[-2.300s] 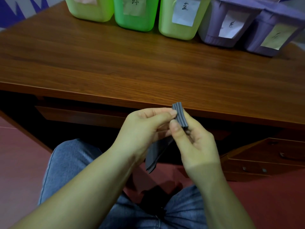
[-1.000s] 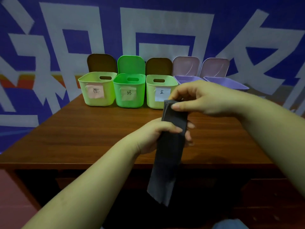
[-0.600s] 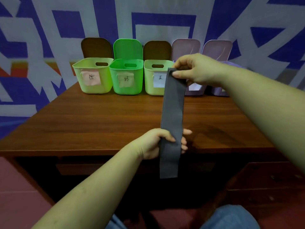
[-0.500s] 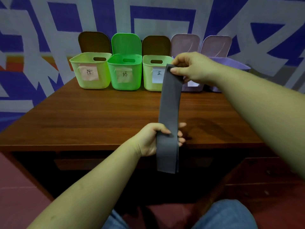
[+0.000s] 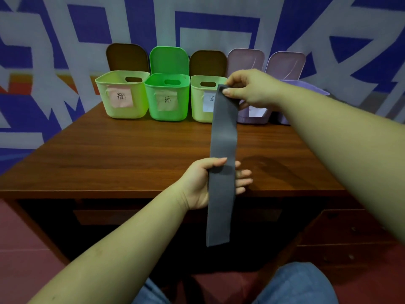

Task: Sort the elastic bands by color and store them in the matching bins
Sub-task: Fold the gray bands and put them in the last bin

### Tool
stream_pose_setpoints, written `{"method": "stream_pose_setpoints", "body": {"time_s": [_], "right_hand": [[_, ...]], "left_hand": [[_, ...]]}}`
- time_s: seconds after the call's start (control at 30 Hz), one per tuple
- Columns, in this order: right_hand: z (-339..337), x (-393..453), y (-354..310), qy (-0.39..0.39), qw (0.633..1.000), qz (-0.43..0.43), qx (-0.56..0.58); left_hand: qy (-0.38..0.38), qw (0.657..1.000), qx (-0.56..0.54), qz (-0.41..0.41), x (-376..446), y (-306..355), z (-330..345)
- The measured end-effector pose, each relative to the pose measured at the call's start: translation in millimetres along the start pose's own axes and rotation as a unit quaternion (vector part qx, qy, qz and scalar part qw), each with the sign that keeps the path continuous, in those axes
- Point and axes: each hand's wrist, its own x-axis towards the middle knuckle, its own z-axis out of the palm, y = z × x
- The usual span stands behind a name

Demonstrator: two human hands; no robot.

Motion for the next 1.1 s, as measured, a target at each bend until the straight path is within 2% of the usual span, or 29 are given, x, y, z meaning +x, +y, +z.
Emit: {"method": "stream_pose_setpoints", "body": {"time_s": [0.1, 0.2, 0.4, 0.53, 0.7, 0.87, 0.93, 1.1], "right_hand": [[2, 3, -4, -0.018, 1.0, -0.001, 0.005], [0, 3, -6, -0.028, 1.0, -0.002, -0.005], [1, -5, 1, -0.002, 1.0, 0.013, -0.004], [-2, -16, 4, 0.005, 1.0, 0.026, -0.003], [-5, -23, 9, 0.005, 0.999, 0.036, 0.0], [-2, -23, 12, -0.008, 0.999, 0.046, -0.019], [1, -20, 15, -0.012, 0.999, 0.046, -0.026], [16, -1, 29, 0.038, 0.997, 0.013, -0.069]], "left_hand": [[0.021, 0.999, -0.04, 0.008, 1, -4, -9], [0.034, 0.999, -0.032, 0.015, -1, -6, -14], [0.11, 0.978, 0.162, 0.072, -3, -13, -5], [0.116, 0.971, 0.186, 0.095, -12, -19, -6], [0.142, 0.942, 0.265, 0.15, -20, -28, -11], [0.15, 0.922, 0.33, 0.137, -23, -25, -16], [0.176, 0.9, 0.366, 0.159, -20, -25, -19], [0.291, 0.772, 0.532, 0.19, -2, -14, -31]]}}
